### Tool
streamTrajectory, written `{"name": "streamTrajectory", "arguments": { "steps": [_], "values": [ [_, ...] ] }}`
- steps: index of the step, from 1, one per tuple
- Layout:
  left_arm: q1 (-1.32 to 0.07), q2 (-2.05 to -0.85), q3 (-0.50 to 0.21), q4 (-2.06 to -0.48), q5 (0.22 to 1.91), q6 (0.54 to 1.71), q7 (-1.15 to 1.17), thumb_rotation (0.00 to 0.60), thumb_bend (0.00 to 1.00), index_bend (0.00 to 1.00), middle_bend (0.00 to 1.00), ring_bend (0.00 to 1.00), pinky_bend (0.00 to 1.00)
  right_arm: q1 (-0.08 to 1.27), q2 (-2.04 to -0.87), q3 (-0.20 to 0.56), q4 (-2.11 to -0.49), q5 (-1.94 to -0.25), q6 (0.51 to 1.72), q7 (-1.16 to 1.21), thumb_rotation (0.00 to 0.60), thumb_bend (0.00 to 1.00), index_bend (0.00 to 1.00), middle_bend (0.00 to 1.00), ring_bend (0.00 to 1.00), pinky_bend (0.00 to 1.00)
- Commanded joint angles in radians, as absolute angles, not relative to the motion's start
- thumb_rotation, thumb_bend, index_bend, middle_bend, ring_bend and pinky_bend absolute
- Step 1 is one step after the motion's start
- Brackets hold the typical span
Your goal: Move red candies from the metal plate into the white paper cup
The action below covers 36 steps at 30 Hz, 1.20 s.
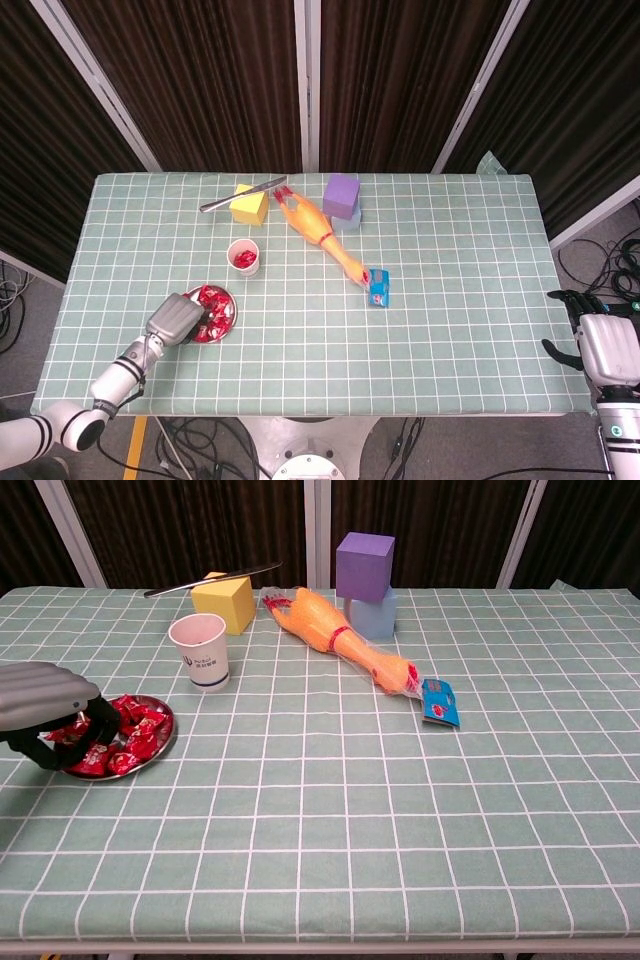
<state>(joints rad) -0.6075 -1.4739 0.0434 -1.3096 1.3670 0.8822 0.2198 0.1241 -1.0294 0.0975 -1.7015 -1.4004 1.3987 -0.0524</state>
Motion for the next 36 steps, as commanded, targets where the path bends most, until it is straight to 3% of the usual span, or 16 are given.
{"name": "streamTrajectory", "arguments": {
  "steps": [1,13,24,29,36],
  "values": [
    [-0.603,-1.466,0.033,-1.311,1.366,0.891,0.197,0.600,0.56,0.68,0.70,0.93,1.00,0.123,-1.029,0.097,-1.702,-1.401,1.400,-0.052,0.600,0.10,0.26,0.28,0.25,0.57],
    [-0.623,-1.384,-0.058,-1.401,1.339,0.932,0.151,0.600,0.56,0.68,0.70,0.93,1.00,0.125,-1.033,0.096,-1.695,-1.407,1.398,-0.044,0.600,0.10,0.26,0.28,0.25,0.57],
    [-0.817,-1.442,-0.221,-1.324,1.157,0.786,0.281,0.600,0.56,0.68,0.70,0.93,1.00,0.120,-1.032,0.096,-1.685,-1.402,1.402,-0.032,0.600,0.10,0.26,0.28,0.25,0.57],
    [-0.888,-1.499,-0.239,-1.248,1.068,0.752,0.392,0.600,0.56,0.67,0.69,0.93,1.00,0.116,-1.030,0.098,-1.681,-1.394,1.403,-0.026,0.600,0.10,0.26,0.28,0.25,0.57],
    [-0.939,-1.564,-0.211,-1.161,0.996,0.759,0.536,0.600,0.56,0.66,0.67,0.93,1.00,0.115,-1.030,0.099,-1.672,-1.385,1.398,-0.019,0.600,0.10,0.26,0.28,0.25,0.57]
  ]
}}
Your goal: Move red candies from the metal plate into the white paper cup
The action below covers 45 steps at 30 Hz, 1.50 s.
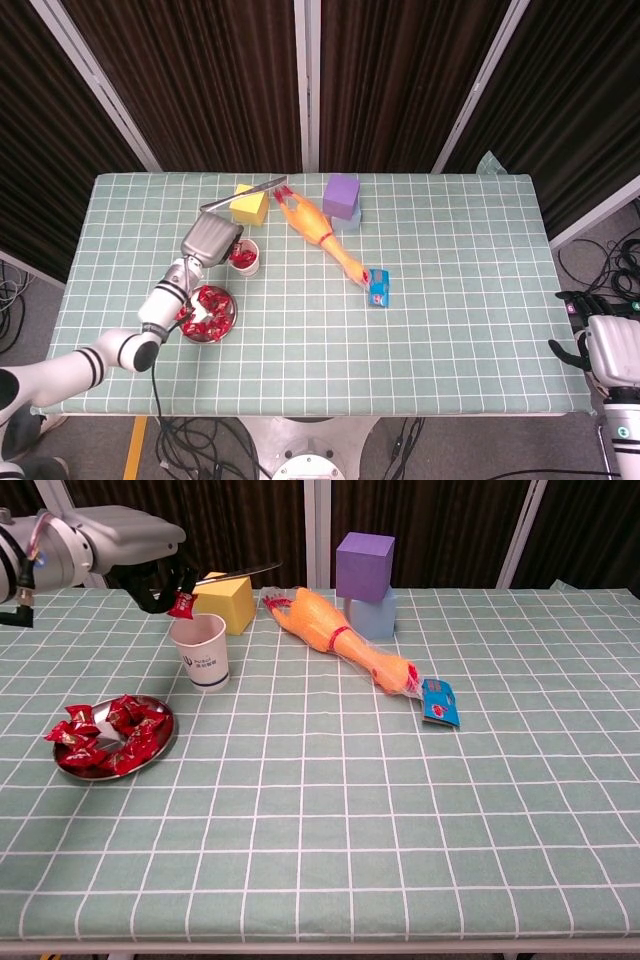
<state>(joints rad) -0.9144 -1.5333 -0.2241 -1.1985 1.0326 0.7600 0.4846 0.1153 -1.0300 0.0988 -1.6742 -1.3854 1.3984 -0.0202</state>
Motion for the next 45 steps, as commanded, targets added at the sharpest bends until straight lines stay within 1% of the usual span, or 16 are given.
{"name": "streamTrajectory", "arguments": {
  "steps": [1,4,9,11,15,17,19,20,23,26,30,33,36,41,45],
  "values": [
    [-0.942,-1.569,-0.207,-1.153,0.986,0.760,0.551,0.600,0.56,0.65,0.67,0.93,1.00,0.115,-1.031,0.099,-1.671,-1.384,1.398,-0.018,0.600,0.10,0.26,0.28,0.25,0.57],
    [-0.952,-1.580,-0.196,-1.137,0.956,0.761,0.597,0.600,0.56,0.62,0.63,0.92,1.00,0.115,-1.031,0.100,-1.669,-1.382,1.396,-0.016,0.600,0.10,0.26,0.28,0.25,0.57],
    [-0.959,-1.568,-0.181,-1.159,0.923,0.760,0.629,0.600,0.55,0.44,0.51,0.91,1.00,0.113,-1.032,0.101,-1.668,-1.380,1.399,-0.016,0.600,0.10,0.26,0.29,0.26,0.57],
    [-0.958,-1.562,-0.178,-1.171,0.920,0.766,0.631,0.600,0.55,0.39,0.47,0.90,1.00,0.113,-1.033,0.101,-1.667,-1.380,1.399,-0.015,0.600,0.10,0.26,0.29,0.26,0.57],
    [-0.947,-1.538,-0.172,-1.214,0.929,0.786,0.612,0.600,0.53,0.35,0.42,0.89,1.00,0.113,-1.035,0.102,-1.668,-1.384,1.401,-0.013,0.600,0.10,0.26,0.29,0.26,0.57],
    [-0.929,-1.521,-0.176,-1.245,0.945,0.818,0.579,0.600,0.52,0.35,0.41,0.89,1.00,0.114,-1.035,0.102,-1.669,-1.386,1.402,-0.013,0.600,0.10,0.26,0.29,0.26,0.57],
    [-0.895,-1.490,-0.177,-1.292,0.975,0.863,0.527,0.600,0.47,0.35,0.41,0.89,1.00,0.113,-1.035,0.103,-1.669,-1.389,1.404,-0.012,0.600,0.10,0.26,0.29,0.26,0.57],
    [-0.878,-1.473,-0.175,-1.314,0.990,0.883,0.506,0.600,0.44,0.35,0.41,0.89,1.00,0.114,-1.035,0.102,-1.669,-1.391,1.404,-0.012,0.600,0.10,0.26,0.29,0.26,0.57],
    [-0.816,-1.419,-0.159,-1.385,1.043,0.953,0.435,0.600,0.34,0.37,0.43,0.89,1.00,0.116,-1.037,0.101,-1.666,-1.397,1.403,-0.007,0.600,0.10,0.26,0.29,0.26,0.57],
    [-0.752,-1.372,-0.123,-1.443,1.108,1.012,0.369,0.600,0.29,0.41,0.46,0.89,1.00,0.117,-1.039,0.100,-1.664,-1.404,1.404,-0.002,0.600,0.10,0.26,0.29,0.26,0.57],
    [-0.682,-1.326,-0.051,-1.500,1.197,1.047,0.300,0.600,0.28,0.44,0.47,0.89,1.00,0.116,-1.040,0.100,-1.663,-1.407,1.406,0.000,0.600,0.10,0.26,0.29,0.26,0.57],
    [-0.650,-1.319,-0.006,-1.525,1.251,1.058,0.284,0.600,0.28,0.44,0.47,0.89,1.00,0.117,-1.040,0.099,-1.663,-1.410,1.404,-0.001,0.600,0.10,0.26,0.29,0.26,0.57],
    [-0.637,-1.323,0.024,-1.542,1.303,1.053,0.268,0.600,0.28,0.44,0.47,0.89,1.00,0.120,-1.042,0.098,-1.663,-1.414,1.403,-0.002,0.600,0.10,0.26,0.29,0.26,0.57],
    [-0.646,-1.361,0.054,-1.504,1.382,1.016,0.242,0.600,0.29,0.44,0.47,0.89,1.00,0.123,-1.041,0.099,-1.667,-1.415,1.400,-0.007,0.600,0.10,0.26,0.29,0.26,0.57],
    [-0.664,-1.405,0.055,-1.461,1.401,0.972,0.247,0.600,0.30,0.44,0.47,0.89,1.00,0.121,-1.040,0.098,-1.671,-1.411,1.401,-0.012,0.600,0.10,0.26,0.29,0.26,0.57]
  ]
}}
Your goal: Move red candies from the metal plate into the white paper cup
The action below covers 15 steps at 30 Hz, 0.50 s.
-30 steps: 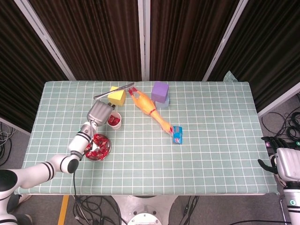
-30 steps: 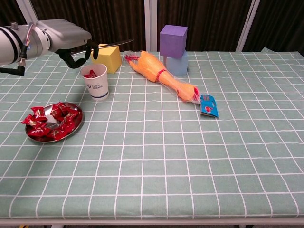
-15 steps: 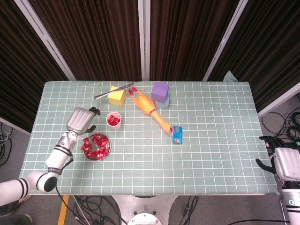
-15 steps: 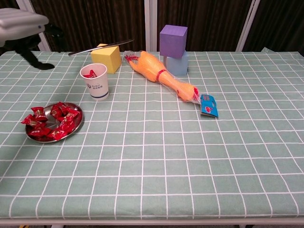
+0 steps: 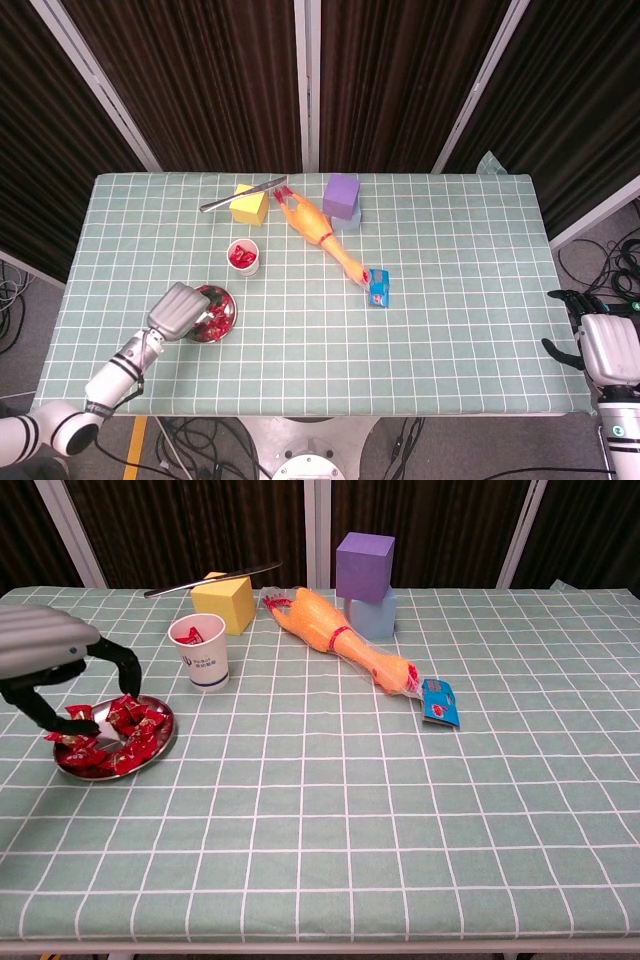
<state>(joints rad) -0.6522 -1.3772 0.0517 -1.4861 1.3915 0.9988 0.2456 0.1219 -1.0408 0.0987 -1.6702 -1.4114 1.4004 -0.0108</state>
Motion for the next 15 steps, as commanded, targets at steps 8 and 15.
{"name": "streamTrajectory", "arguments": {
  "steps": [8,15],
  "values": [
    [-0.683,-1.456,0.039,-1.430,1.371,0.919,0.320,0.600,0.30,0.44,0.46,0.89,1.00,0.116,-1.035,0.098,-1.679,-1.404,1.406,-0.021,0.600,0.10,0.26,0.29,0.26,0.58],
    [-0.673,-1.475,0.038,-1.422,1.328,0.892,0.349,0.600,0.30,0.44,0.46,0.89,1.00,0.117,-1.036,0.098,-1.680,-1.401,1.400,-0.023,0.600,0.10,0.26,0.29,0.26,0.58]
  ]
}}
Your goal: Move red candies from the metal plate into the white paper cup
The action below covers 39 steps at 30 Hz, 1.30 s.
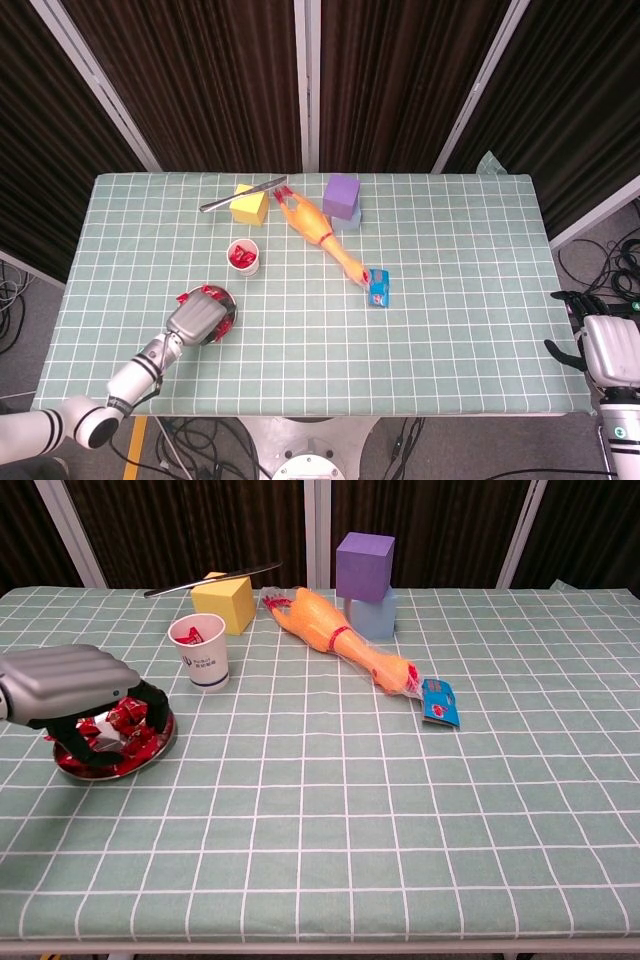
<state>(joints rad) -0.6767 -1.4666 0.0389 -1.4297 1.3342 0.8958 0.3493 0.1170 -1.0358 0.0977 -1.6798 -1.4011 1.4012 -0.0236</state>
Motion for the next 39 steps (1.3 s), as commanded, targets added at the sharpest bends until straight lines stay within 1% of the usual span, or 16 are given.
{"name": "streamTrajectory", "arguments": {
  "steps": [1,9,16,19,24,28,32,35,39],
  "values": [
    [-0.672,-1.479,0.038,-1.417,1.326,0.890,0.348,0.600,0.30,0.44,0.46,0.89,1.00,0.118,-1.036,0.098,-1.680,-1.401,1.400,-0.023,0.600,0.10,0.26,0.29,0.26,0.58],
    [-0.658,-1.514,0.035,-1.381,1.324,0.892,0.326,0.600,0.30,0.47,0.47,0.89,1.00,0.118,-1.034,0.099,-1.683,-1.400,1.400,-0.025,0.600,0.10,0.26,0.29,0.26,0.58],
    [-0.648,-1.539,0.030,-1.339,1.329,0.900,0.309,0.600,0.32,0.50,0.51,0.89,1.00,0.117,-1.034,0.098,-1.683,-1.399,1.400,-0.024,0.600,0.10,0.26,0.29,0.26,0.58],
    [-0.648,-1.544,0.027,-1.327,1.335,0.895,0.285,0.600,0.35,0.53,0.54,0.90,1.00,0.117,-1.033,0.099,-1.685,-1.397,1.401,-0.027,0.600,0.10,0.26,0.29,0.26,0.58],
    [-0.643,-1.563,0.019,-1.286,1.365,0.914,0.222,0.600,0.40,0.62,0.65,0.92,1.00,0.117,-1.033,0.099,-1.685,-1.397,1.401,-0.026,0.600,0.10,0.26,0.29,0.26,0.58],
    [-0.641,-1.557,0.009,-1.279,1.376,0.922,0.177,0.600,0.43,0.64,0.67,0.92,1.00,0.118,-1.032,0.100,-1.686,-1.396,1.400,-0.025,0.600,0.10,0.26,0.29,0.26,0.58],
    [-0.639,-1.524,-0.018,-1.305,1.379,0.951,0.151,0.600,0.44,0.64,0.67,0.92,1.00,0.118,-1.033,0.100,-1.684,-1.398,1.401,-0.023,0.600,0.10,0.26,0.29,0.26,0.58],
    [-0.650,-1.489,-0.055,-1.341,1.373,0.970,0.147,0.600,0.44,0.64,0.67,0.92,1.00,0.118,-1.034,0.099,-1.680,-1.399,1.400,-0.018,0.600,0.10,0.26,0.29,0.26,0.58],
    [-0.690,-1.449,-0.120,-1.384,1.351,0.960,0.147,0.600,0.44,0.64,0.67,0.92,1.00,0.118,-1.036,0.099,-1.675,-1.399,1.399,-0.014,0.600,0.10,0.26,0.29,0.26,0.58]
  ]
}}
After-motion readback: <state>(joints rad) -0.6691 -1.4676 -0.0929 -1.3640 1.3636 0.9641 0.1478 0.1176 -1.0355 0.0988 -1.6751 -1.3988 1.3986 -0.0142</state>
